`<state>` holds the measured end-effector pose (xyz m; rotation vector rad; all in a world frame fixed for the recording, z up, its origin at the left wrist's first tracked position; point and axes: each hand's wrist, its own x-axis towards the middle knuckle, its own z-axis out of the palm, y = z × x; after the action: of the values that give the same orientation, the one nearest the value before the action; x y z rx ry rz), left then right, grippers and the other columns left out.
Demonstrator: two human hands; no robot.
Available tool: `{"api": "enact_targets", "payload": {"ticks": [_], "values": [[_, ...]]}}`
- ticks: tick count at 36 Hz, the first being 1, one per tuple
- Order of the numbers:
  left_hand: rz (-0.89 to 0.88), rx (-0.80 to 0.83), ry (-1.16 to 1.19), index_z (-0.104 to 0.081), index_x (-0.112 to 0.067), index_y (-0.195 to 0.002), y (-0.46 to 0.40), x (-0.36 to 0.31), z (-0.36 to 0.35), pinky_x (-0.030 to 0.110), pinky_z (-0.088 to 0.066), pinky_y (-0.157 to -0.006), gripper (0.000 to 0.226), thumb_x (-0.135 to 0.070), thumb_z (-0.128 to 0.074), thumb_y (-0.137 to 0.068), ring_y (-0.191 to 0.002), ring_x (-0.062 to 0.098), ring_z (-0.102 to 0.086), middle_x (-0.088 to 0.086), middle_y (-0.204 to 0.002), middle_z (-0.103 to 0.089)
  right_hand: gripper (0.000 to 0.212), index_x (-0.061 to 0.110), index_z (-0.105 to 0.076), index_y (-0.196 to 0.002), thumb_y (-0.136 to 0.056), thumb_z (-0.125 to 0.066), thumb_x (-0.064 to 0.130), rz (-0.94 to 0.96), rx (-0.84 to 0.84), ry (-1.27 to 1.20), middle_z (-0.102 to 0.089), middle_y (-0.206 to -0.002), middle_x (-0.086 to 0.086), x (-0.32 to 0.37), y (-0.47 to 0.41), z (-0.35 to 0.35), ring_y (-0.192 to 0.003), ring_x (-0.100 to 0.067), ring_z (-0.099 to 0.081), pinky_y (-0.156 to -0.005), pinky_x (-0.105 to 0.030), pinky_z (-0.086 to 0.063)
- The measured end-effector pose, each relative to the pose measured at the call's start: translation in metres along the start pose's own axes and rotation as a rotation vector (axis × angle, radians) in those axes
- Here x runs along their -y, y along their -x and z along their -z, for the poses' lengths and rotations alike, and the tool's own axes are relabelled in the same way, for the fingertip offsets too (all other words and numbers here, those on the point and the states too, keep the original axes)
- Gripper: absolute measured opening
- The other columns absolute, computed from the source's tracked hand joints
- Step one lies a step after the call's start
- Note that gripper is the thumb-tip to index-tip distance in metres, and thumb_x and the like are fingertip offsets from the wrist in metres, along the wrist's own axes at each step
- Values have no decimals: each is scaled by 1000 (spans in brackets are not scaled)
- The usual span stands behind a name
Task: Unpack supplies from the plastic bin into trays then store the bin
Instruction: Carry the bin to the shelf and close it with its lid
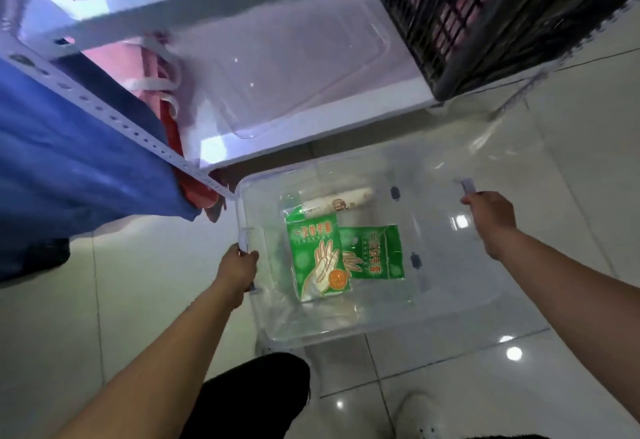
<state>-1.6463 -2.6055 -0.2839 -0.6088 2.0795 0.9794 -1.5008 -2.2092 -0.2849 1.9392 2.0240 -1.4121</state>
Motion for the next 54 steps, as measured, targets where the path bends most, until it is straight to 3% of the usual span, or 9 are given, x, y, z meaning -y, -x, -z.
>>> {"api": "enact_targets", "payload": {"ticks": [9, 17, 24, 27, 31, 36, 43, 51, 54], "values": [[-126, 18, -463, -51, 3, -102, -101, 6, -24, 48, -61, -56, 16, -7, -51, -90, -70, 41, -67, 27, -92, -62, 45, 13, -53, -125, -83, -61, 28, 182, 26, 205, -61, -121, -16, -45, -73, -91, -100, -35, -57, -78, -35, -41], [-146, 61, -591, -52, -3, -97, -132, 6, -22, 49, -58, -49, 14, -16, -54, -92, -52, 34, -64, 30, -70, -64, 53, 13, -40, -127, -78, -58, 22, 519, -274, 443, -52, -123, -18, -73, -87, -126, -107, -42, -55, -84, -48, -42], [-142, -14, -947, -54, -10, -117, -102, -2, -8, 48, -61, -55, 35, -35, -50, -94, -71, 30, -72, 14, -93, -67, 43, 11, -43, -136, -93, -51, 12, 618, 7, 332, -55, -125, -26, -74, -93, -95, -105, -45, -56, -82, -40, -40], [-72, -41, -937, -56, -17, -119, -98, -19, 10, 40, -60, -51, 31, -33, -53, -93, -74, 27, -69, 8, -96, -63, 52, 14, -42, -143, -96, -58, 28, 600, 85, 260, -54, -135, -20, -69, -106, -74, -116, -39, -55, -92, -40, -41], [-353, -287, -1036, -65, -25, -94, -109, -42, 33, 31, -56, -64, 9, -27, -69, -85, -76, 21, -65, 2, -94, -67, 52, 17, -42, -144, -97, -54, 33, 616, -7, 309, -54, -135, -22, -61, -119, -66, -116, -40, -55, -96, -46, -43], [-806, -514, -729, -64, -15, -117, -138, -79, 22, 40, -53, -85, 28, -20, -57, -91, -95, 30, -64, 11, -116, -68, 58, 15, -39, -146, -94, -58, 29, 725, -40, 433, -49, -142, -21, -53, -108, -83, -125, -43, -47, -103, -52, -40], [-783, -539, -913, -27, -19, -151, -174, -125, -4, 48, -27, -114, 73, -48, -56, -91, -144, 34, -20, 11, -158, -26, 63, 17, -37, -149, -92, -60, 32, 824, -19, 596, -40, -153, -12, -44, -81, -108, -138, -33, -37, -110, -48, -33], [-907, -672, -1079, -57, -23, -107, -176, -113, -19, 44, -41, -100, 26, -17, -68, -84, -127, 27, -40, 3, -130, -54, 65, 27, -26, -153, -94, -52, 37, 857, -5, 726, -25, -160, -8, -53, -75, -107, -146, -25, -24, -113, -45, -24], [-1022, -772, -1199, -59, -15, -103, -156, -92, -28, 40, -48, -87, 22, -5, -59, -84, -100, 29, -57, 7, -103, -64, 64, 29, -23, -153, -95, -48, 38, 924, 20, 779, -20, -162, -5, -52, -68, -104, -148, -21, -19, -116, -43, -18]]}}
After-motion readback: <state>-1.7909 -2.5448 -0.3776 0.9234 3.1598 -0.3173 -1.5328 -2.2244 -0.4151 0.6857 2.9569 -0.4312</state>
